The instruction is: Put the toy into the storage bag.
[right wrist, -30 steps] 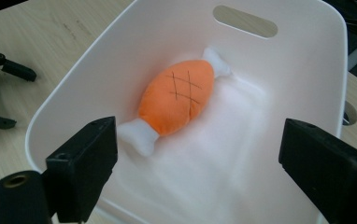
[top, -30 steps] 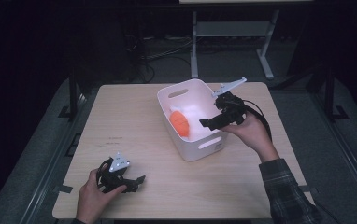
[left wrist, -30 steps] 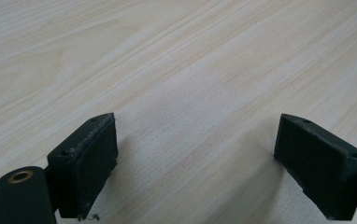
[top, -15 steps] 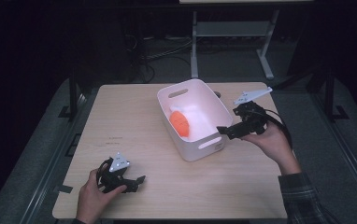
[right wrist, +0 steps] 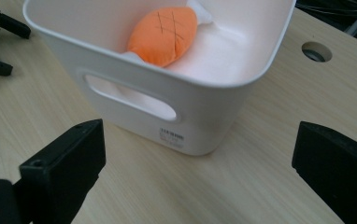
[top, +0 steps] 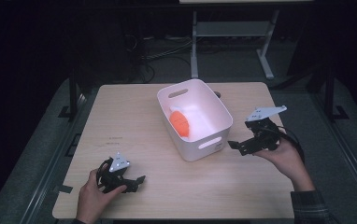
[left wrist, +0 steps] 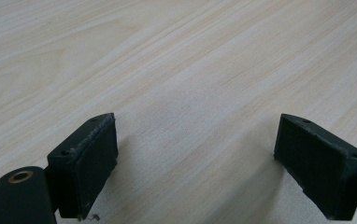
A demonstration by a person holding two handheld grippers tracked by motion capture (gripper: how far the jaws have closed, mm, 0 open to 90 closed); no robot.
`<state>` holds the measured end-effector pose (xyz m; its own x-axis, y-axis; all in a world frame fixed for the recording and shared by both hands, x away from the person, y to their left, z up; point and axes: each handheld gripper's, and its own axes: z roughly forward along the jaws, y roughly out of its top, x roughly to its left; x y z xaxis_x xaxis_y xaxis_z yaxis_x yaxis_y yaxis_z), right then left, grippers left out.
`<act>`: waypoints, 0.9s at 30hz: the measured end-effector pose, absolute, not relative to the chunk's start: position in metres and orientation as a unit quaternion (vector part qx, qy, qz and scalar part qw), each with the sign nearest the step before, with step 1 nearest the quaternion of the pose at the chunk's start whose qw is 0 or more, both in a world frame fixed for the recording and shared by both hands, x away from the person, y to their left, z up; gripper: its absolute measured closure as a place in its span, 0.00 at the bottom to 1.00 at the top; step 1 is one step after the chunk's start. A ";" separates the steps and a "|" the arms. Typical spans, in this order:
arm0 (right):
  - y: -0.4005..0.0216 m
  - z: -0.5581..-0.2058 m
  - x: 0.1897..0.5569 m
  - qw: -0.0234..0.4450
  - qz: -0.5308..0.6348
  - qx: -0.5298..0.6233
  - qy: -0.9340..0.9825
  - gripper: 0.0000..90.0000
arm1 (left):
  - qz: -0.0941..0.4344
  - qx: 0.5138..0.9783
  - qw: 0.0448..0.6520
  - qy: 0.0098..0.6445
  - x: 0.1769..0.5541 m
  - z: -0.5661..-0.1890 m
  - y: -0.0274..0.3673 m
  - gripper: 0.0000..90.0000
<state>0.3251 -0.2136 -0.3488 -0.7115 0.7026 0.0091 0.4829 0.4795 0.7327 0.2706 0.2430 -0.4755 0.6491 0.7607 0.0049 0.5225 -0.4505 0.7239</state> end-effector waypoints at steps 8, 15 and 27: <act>-0.217 -0.378 0.315 0.139 0.372 0.357 0.846 0.03 | 0.167 0.834 0.358 0.385 0.271 -0.476 0.243 0.14; -0.220 -0.398 0.307 0.134 0.376 0.362 0.842 0.03 | 0.167 0.835 0.357 0.384 0.271 -0.476 0.243 0.14; -0.233 -0.430 0.291 0.146 0.383 0.378 0.830 0.03 | 0.167 0.835 0.356 0.383 0.271 -0.476 0.243 0.14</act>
<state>0.2913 -0.2327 -0.4304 -0.6716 0.7394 0.0475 0.5161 0.4208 0.7460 0.2706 0.2431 -0.4757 0.6501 0.7598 0.0063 0.5213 -0.4520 0.7238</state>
